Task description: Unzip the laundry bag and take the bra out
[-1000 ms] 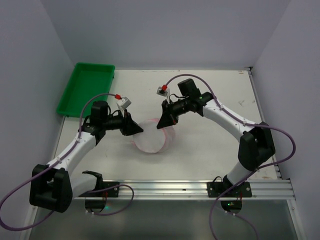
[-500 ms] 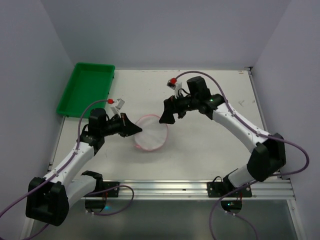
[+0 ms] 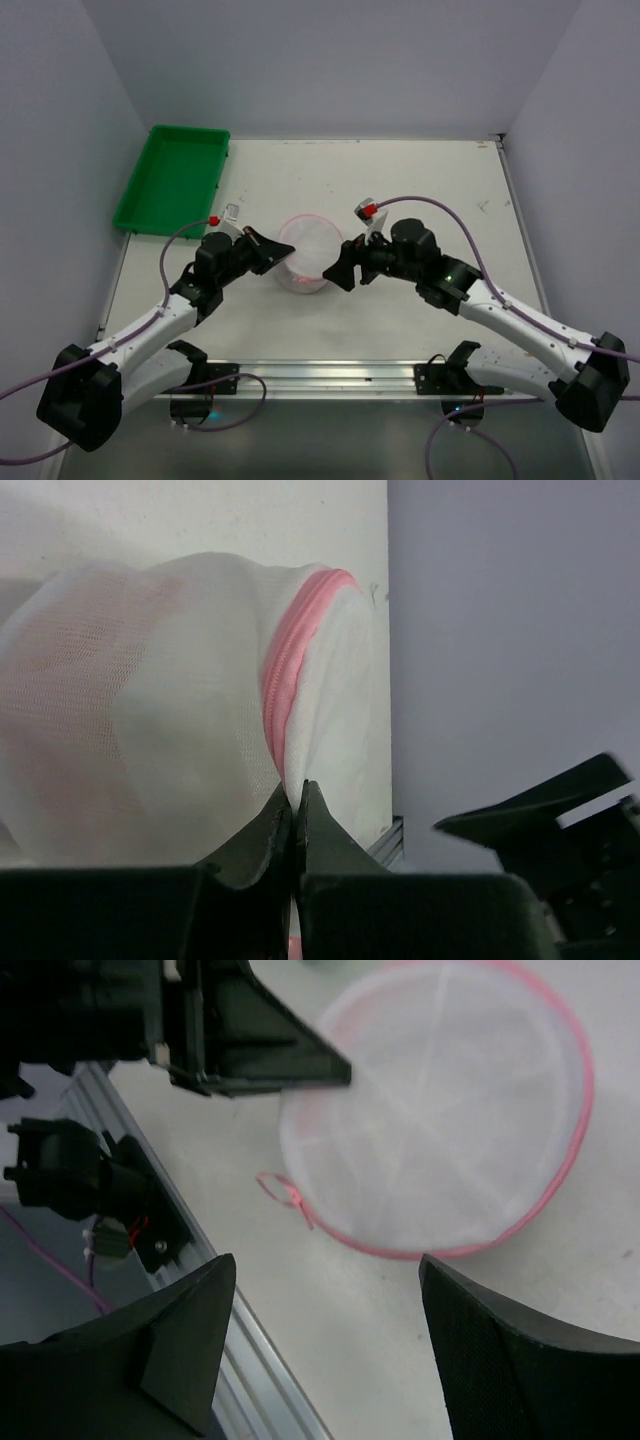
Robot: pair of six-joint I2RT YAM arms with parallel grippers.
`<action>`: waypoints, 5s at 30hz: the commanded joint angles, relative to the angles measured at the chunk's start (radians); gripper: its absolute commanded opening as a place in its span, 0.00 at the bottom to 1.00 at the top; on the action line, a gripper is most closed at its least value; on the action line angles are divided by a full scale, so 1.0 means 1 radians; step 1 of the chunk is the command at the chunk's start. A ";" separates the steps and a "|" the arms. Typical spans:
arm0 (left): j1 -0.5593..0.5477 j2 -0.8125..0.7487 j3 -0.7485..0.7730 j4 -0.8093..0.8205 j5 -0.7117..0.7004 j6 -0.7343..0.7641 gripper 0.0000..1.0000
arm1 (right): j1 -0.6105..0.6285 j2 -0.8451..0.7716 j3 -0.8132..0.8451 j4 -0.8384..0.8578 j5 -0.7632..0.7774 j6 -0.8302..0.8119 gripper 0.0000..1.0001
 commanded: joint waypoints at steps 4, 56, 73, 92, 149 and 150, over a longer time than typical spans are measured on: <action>-0.057 0.077 0.073 0.035 -0.166 -0.160 0.00 | 0.064 0.077 -0.091 0.145 0.045 0.112 0.58; -0.088 0.094 0.053 0.001 -0.135 -0.074 0.00 | 0.073 0.207 -0.056 0.035 0.166 -0.014 0.00; 0.136 0.293 0.317 -0.202 0.242 0.424 0.00 | 0.043 0.088 -0.090 -0.115 0.177 -0.080 0.00; 0.050 0.064 0.199 -0.369 -0.175 0.022 0.99 | 0.095 0.409 0.143 0.110 -0.039 0.117 0.00; -0.113 0.307 0.415 -0.407 -0.072 0.181 0.48 | 0.078 0.440 0.088 0.236 -0.064 0.186 0.00; -0.114 0.308 0.410 -0.405 -0.089 0.182 0.29 | 0.078 0.431 0.079 0.228 -0.055 0.178 0.00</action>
